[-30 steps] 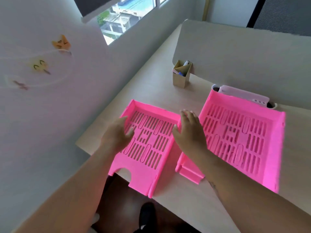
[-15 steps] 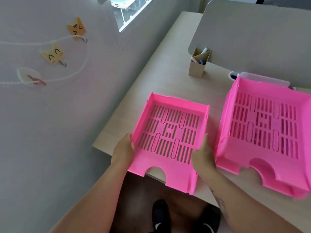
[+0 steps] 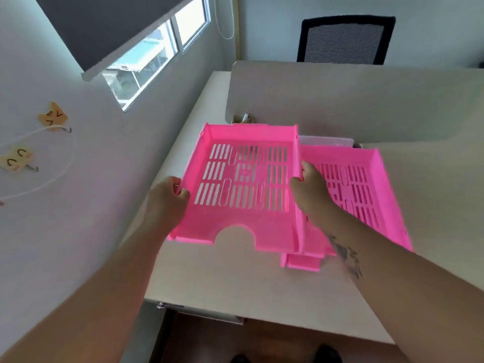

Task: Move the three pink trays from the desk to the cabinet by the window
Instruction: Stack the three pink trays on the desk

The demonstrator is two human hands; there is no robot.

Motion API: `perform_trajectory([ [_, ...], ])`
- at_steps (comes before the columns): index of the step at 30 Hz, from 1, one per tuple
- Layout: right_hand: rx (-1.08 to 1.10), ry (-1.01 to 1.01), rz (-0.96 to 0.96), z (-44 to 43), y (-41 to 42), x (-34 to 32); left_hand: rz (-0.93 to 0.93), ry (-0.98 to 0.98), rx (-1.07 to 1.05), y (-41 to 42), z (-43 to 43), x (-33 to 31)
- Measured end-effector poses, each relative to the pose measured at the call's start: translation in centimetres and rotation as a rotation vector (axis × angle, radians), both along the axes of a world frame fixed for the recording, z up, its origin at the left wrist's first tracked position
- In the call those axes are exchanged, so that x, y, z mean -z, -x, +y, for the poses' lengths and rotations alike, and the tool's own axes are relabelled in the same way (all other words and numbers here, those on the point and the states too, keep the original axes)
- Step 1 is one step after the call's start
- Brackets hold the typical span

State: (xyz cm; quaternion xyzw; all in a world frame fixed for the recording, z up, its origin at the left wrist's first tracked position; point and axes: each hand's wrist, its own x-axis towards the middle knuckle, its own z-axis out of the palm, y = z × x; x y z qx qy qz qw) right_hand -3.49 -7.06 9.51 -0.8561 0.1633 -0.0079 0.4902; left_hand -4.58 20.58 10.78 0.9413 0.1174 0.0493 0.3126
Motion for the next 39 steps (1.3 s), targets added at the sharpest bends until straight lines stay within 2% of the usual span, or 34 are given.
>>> perform_trajectory([
  [8,0.142,-0.016,-0.053,-16.5,3.0,-1.3,0.02,0.182,0.086,-0.5,-17.2,0.2],
  [13,0.092,-0.017,-0.025,-21.7,2.8,-0.9,0.029,0.206,0.06,-0.1,-22.8,2.1],
  [21,-0.017,-0.027,0.067,-24.5,1.9,1.6,0.086,0.165,0.009,-0.2,-25.0,4.2],
  [29,-0.041,0.007,0.083,-24.6,0.9,2.5,0.206,0.264,0.062,-1.9,-24.9,3.9],
  [34,0.029,-0.07,0.141,-24.7,0.8,3.4,0.243,0.458,0.063,-1.7,-24.5,4.0],
  [39,0.06,-0.212,0.117,-23.9,3.7,2.9,0.261,0.662,0.097,1.4,-23.1,5.0],
])
